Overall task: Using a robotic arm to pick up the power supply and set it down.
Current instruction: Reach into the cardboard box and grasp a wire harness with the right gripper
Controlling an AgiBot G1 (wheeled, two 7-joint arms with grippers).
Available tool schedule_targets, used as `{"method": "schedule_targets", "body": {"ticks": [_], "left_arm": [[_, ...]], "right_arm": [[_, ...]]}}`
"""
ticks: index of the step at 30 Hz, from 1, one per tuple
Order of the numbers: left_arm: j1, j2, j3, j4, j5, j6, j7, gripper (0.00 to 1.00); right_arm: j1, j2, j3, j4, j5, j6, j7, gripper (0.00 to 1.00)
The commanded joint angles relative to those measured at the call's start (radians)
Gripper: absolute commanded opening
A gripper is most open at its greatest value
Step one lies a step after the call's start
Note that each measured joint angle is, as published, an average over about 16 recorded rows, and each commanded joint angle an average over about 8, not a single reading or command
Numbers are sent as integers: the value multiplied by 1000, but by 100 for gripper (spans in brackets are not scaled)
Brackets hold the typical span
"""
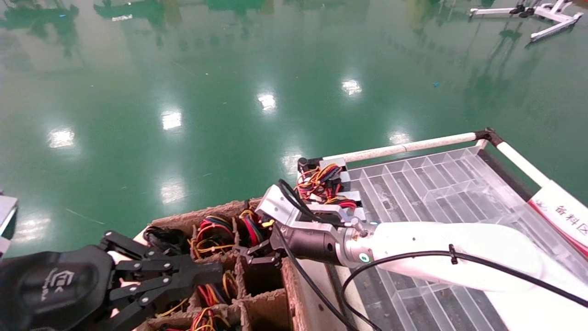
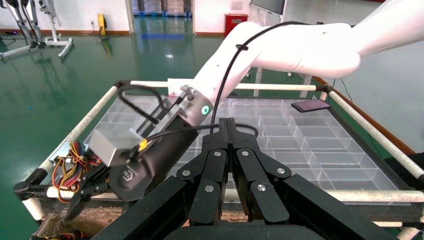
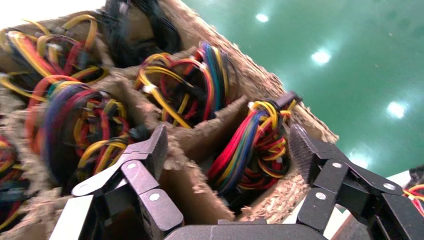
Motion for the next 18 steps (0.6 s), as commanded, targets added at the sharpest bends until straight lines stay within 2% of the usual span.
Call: {"method": "schedule_targets", "body": {"ticks": [1,6,8,11,14,16,18], "left_arm": [[0,0,0,0,0,0,0,17],[0,0,0,0,0,0,0,28],[0,0,0,0,0,0,0,40],[0,0,0,0,0,0,0,68],[0,0,0,0,0,0,0,92],[0,0,0,0,0,0,0,100],[0,0,0,0,0,0,0,100]], "right_arm": [[6,-19,-7,-23,-16,14,1,0],[13,-41,-13,-55,-39,39,-1,0],[14,-47,-15,-65,-46,47,1,0],[14,-54,-18,-76,-55,57,5,0],[14,-59,-20,-86,-60,61,9,0],[14,-62,-20,-92,-62,63,11,0],[14,-63,-21,-97,-63,65,13,0]]}}
